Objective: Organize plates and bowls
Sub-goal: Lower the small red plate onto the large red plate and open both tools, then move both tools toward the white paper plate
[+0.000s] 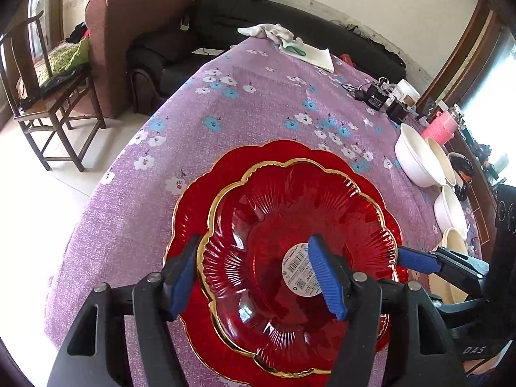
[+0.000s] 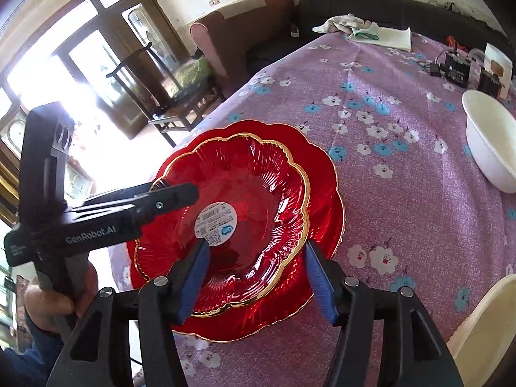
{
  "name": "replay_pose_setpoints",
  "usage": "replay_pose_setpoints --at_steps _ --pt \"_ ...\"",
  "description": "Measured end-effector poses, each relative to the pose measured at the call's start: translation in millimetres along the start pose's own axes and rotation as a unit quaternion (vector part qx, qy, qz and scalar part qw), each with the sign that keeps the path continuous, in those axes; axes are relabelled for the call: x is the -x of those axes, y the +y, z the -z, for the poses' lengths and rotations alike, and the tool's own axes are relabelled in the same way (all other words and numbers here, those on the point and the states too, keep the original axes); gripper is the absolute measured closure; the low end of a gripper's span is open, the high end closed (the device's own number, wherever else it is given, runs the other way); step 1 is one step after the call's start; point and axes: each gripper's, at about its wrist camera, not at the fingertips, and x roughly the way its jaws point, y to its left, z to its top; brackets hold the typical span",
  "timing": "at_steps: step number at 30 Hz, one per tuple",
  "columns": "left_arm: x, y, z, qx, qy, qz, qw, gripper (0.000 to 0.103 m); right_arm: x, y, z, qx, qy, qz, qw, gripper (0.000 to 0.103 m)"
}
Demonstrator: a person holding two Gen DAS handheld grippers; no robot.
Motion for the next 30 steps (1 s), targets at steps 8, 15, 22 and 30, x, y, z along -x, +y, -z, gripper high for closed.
replay_pose_setpoints --at_steps 8,15,22,30 --pt "-1 -2 1 -0.002 0.001 0.0 1.0 0.035 9 -7 3 -0.022 -0.003 -0.027 0.999 0.038" --pt "4 -4 2 -0.005 -0.005 -0.006 1.0 0.031 16 -7 5 -0.027 -0.009 -0.034 0.999 0.035" --pt "13 -10 3 -0.011 -0.013 -0.002 0.9998 0.03 26 -8 7 -0.027 -0.021 -0.035 0.999 0.035" --pt "18 -28 5 -0.036 -0.019 0.004 0.9992 0.03 39 -19 11 -0.03 -0.042 -0.013 0.999 0.035"
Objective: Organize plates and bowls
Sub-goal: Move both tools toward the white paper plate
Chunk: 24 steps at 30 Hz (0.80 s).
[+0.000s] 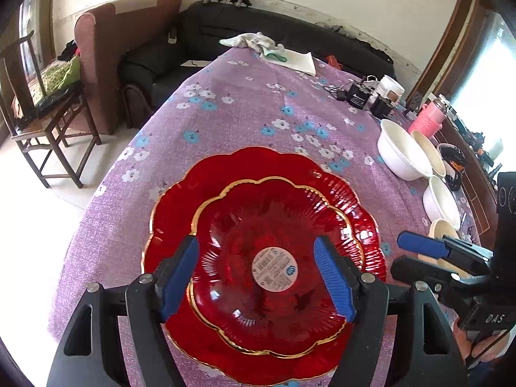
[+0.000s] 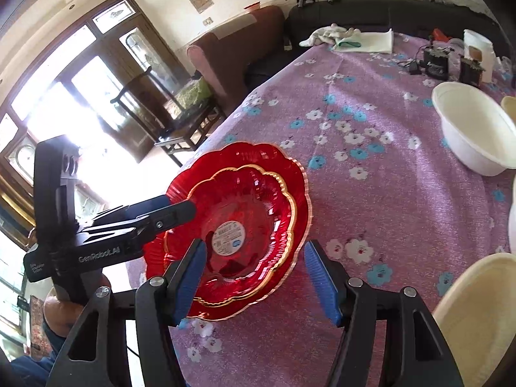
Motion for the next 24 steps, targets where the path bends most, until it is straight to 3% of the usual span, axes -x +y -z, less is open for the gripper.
replay_pose_setpoints --at_steps 4,13,17,21,24 --pt "-1 -11 0 -0.013 0.002 0.003 0.9999 0.029 10 -5 1 0.007 -0.019 0.03 0.999 0.035" --pt "-4 -43 -1 -0.046 0.007 0.011 0.9989 0.029 28 -24 1 -0.004 -0.038 0.05 0.998 0.035" --pt "-6 -66 -3 -0.07 0.01 0.016 0.9974 0.029 42 -33 2 0.003 -0.056 0.082 0.995 0.035" --pt "-10 -92 -4 -0.098 0.009 0.025 0.9949 0.029 62 -45 3 0.012 -0.083 0.141 0.986 0.035" --pt "-16 -112 -4 -0.114 0.014 0.034 0.9929 0.029 76 -54 6 0.026 -0.103 0.205 0.973 0.033"
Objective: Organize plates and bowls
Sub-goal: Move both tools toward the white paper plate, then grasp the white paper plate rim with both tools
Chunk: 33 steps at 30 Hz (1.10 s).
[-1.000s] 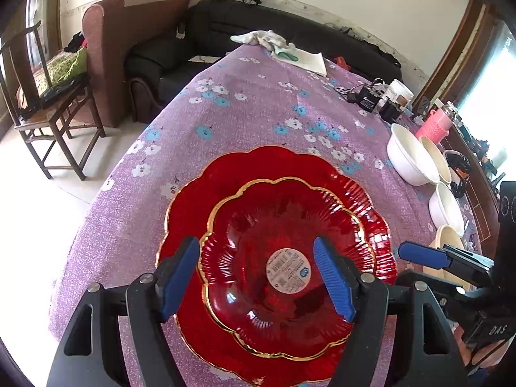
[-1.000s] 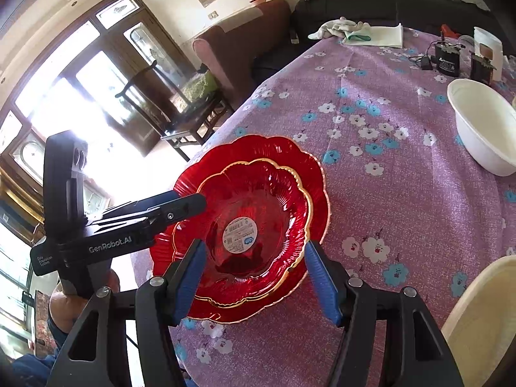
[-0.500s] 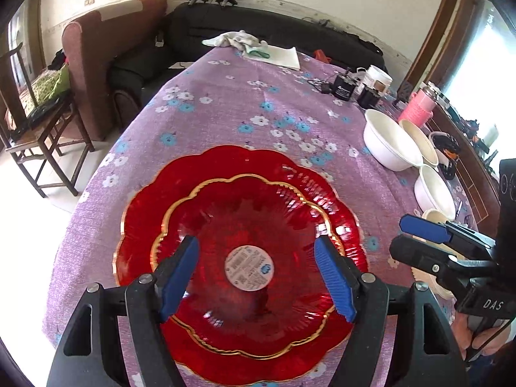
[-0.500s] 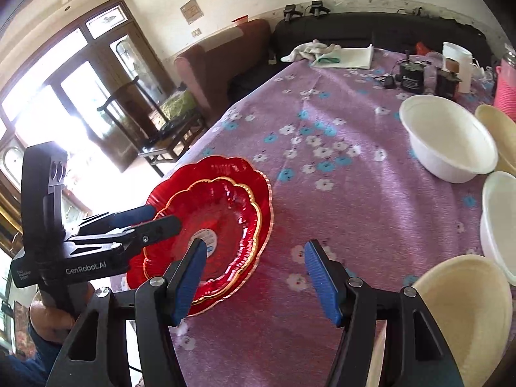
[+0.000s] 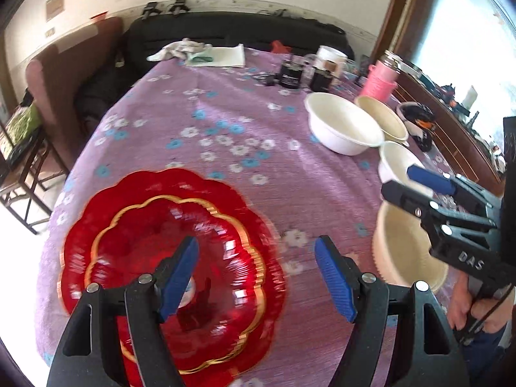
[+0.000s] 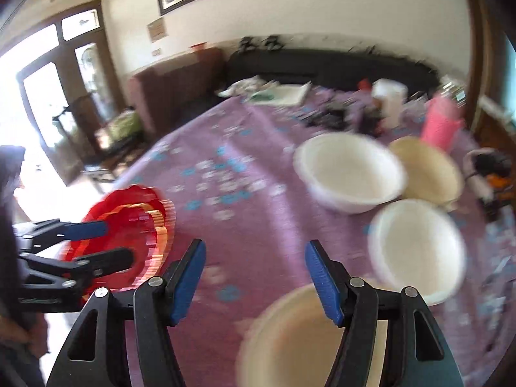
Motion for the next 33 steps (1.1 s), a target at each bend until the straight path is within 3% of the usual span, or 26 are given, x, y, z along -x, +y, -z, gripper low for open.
replay_pose_setpoints --at_steps 3,10,17,19,24,27,30,33 --pt "-7 -17 -4 -0.015 0.004 0.005 0.9999 0.029 6 -20 2 0.0 -0.011 0.038 0.999 0.031" --pt "-21 -57 -17 -0.049 0.009 0.014 0.9987 0.029 16 -69 2 -0.028 -0.018 0.062 0.998 0.032" --pt "-40 -94 -38 -0.069 0.013 0.023 0.9973 0.029 19 -121 1 -0.051 -0.036 0.118 0.991 0.032" --pt "-47 -105 -47 -0.071 0.014 0.032 0.9969 0.029 19 -143 4 -0.08 -0.038 0.109 0.99 0.033" --pt "-70 -132 -71 -0.074 0.016 0.052 0.9958 0.029 17 -209 19 -0.195 -0.029 0.046 0.979 0.068" --pt "-86 -143 -86 -0.068 0.021 0.069 0.9951 0.034 19 -233 27 -0.236 -0.025 0.026 0.971 0.068" --pt "-101 -152 -93 -0.065 0.036 0.079 0.9941 0.055 24 -245 32 -0.259 -0.028 0.019 0.965 0.074" --pt "-113 -161 -94 -0.075 0.049 0.08 0.9927 0.058 21 -252 35 -0.274 -0.02 0.004 0.962 0.079"
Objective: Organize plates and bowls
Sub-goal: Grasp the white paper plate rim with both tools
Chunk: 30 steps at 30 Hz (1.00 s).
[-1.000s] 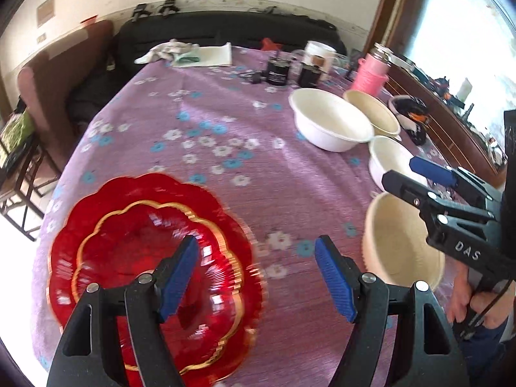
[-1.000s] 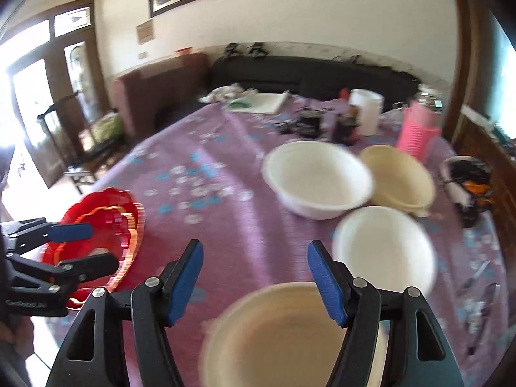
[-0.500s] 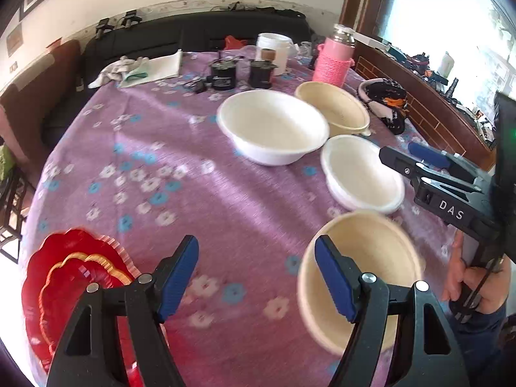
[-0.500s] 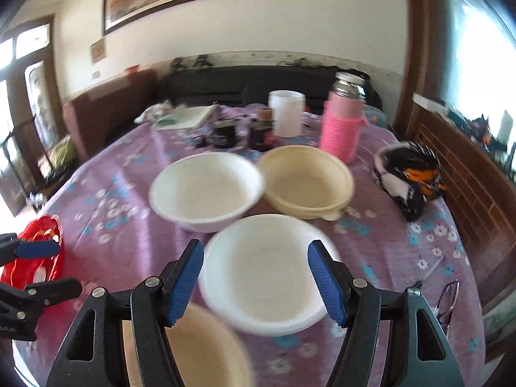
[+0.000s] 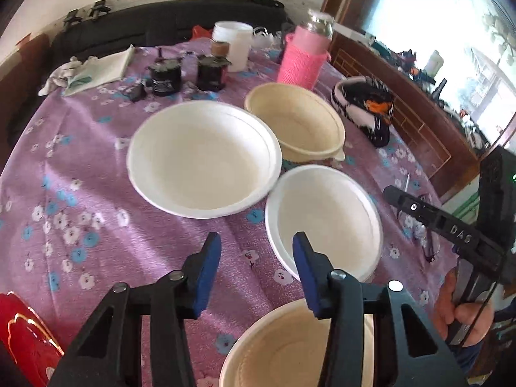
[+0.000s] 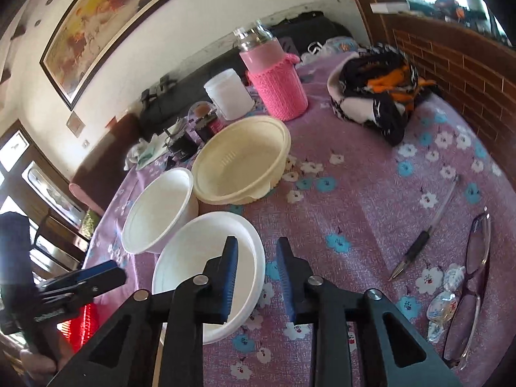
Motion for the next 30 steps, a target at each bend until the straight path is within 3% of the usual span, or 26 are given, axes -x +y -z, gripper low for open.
replay_pose_setpoints --at_steps 11,14,17,30 --pt "-28 5 -2 0.009 0.023 0.012 0.9996 0.066 -22 -6 5 -0.011 0.036 0.009 0.999 0.084" --pt "-29 3 -2 0.005 0.024 0.016 0.9996 0.072 -27 -4 7 -0.011 0.046 -0.001 0.999 0.089" --pt "-32 -1 -1 0.0 0.026 0.026 0.9993 0.085 -30 0 8 -0.005 0.048 -0.011 0.999 0.094" --pt "-13 -16 -6 -0.014 -0.008 0.03 0.9994 0.086 -8 4 4 0.001 0.008 -0.024 1.0 0.094"
